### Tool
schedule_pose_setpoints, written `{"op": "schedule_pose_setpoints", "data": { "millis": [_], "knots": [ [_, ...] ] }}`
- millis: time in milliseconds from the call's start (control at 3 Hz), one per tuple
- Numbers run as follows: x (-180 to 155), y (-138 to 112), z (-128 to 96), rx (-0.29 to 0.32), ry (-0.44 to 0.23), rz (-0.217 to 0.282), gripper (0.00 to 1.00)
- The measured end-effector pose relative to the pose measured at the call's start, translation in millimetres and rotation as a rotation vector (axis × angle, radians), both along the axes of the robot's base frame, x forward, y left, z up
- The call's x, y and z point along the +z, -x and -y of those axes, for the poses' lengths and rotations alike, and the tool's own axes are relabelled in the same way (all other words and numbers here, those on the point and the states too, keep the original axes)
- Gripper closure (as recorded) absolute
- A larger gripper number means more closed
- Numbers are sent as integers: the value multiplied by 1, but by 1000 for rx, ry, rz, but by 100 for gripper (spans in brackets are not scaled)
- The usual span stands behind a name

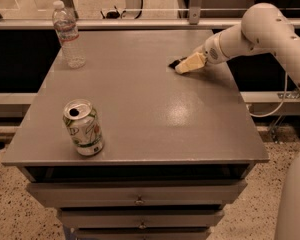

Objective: Pick rxbar chocolate

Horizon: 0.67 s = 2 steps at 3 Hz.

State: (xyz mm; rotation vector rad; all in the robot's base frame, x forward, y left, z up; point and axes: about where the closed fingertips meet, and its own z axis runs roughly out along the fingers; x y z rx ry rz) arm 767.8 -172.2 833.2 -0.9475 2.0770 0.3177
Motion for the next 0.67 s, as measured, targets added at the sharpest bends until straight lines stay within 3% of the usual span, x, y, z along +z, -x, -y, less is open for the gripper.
{"op": "schedule_pose_setpoints", "data": {
  "millis": [333, 667],
  "knots": [
    [7, 2, 2, 4, -9, 8, 68],
    [35, 10, -9, 59, -31, 45, 92]
  ]
}}
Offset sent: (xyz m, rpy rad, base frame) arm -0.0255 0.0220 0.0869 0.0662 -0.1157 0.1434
